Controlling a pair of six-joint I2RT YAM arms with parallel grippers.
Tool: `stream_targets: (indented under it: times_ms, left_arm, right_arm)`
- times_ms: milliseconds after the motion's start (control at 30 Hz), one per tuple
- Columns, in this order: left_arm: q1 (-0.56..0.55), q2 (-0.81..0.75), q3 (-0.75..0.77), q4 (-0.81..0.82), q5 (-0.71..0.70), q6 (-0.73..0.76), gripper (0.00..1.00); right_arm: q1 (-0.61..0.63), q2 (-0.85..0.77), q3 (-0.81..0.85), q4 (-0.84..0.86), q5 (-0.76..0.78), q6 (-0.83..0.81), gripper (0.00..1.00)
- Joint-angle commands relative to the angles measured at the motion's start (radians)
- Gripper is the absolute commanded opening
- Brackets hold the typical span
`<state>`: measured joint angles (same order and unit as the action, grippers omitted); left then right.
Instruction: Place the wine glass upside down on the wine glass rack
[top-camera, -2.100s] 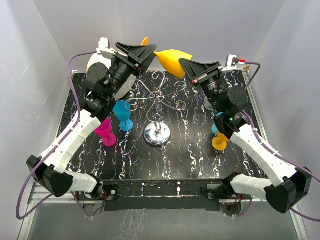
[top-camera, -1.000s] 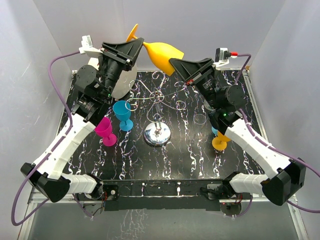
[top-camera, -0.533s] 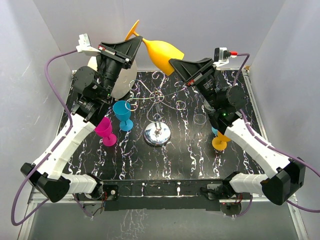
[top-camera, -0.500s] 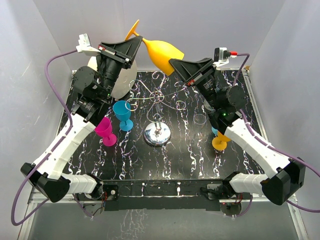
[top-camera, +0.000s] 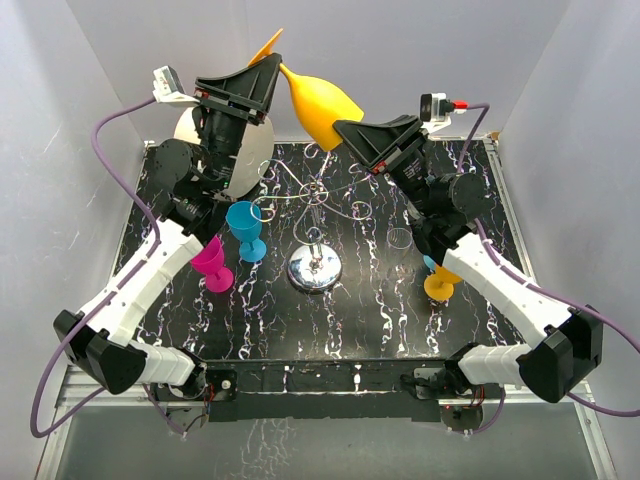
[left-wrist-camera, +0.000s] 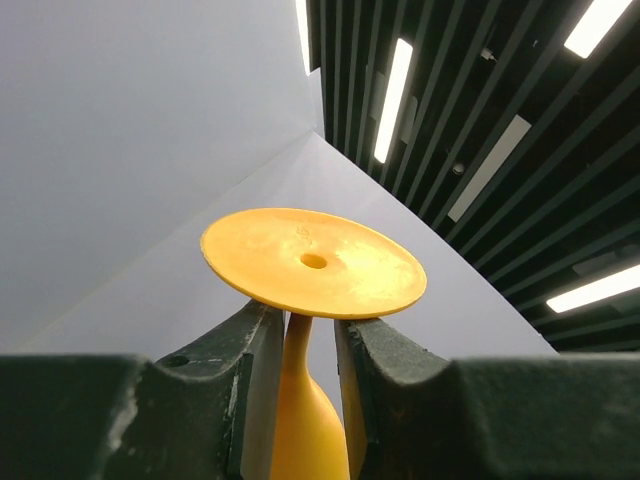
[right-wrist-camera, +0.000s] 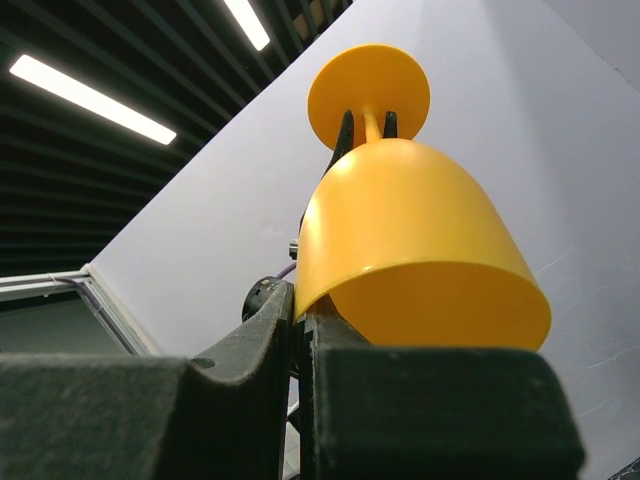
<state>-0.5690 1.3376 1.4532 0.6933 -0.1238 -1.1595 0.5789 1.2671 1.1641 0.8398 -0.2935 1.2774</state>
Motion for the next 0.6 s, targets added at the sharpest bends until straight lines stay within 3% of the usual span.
stream_targets:
  times_ms: [0, 167, 567]
  left_arm:
    - [0.010, -0.012, 0.003, 0.103, -0.034, 0.013, 0.27]
    - [0.009, -0.011, -0.001, 0.075, -0.022, 0.021, 0.32]
    - [0.009, 0.000, 0.001, 0.029, -0.017, 0.067, 0.28]
  right_arm:
    - [0.012, -0.003, 0.005, 0.065, -0.083, 0.023, 0.00]
    - [0.012, 0.001, 0.019, 0.061, -0.074, 0.023, 0.00]
    - [0.012, 0.011, 0.048, 0.041, -0.096, 0.017, 0.00]
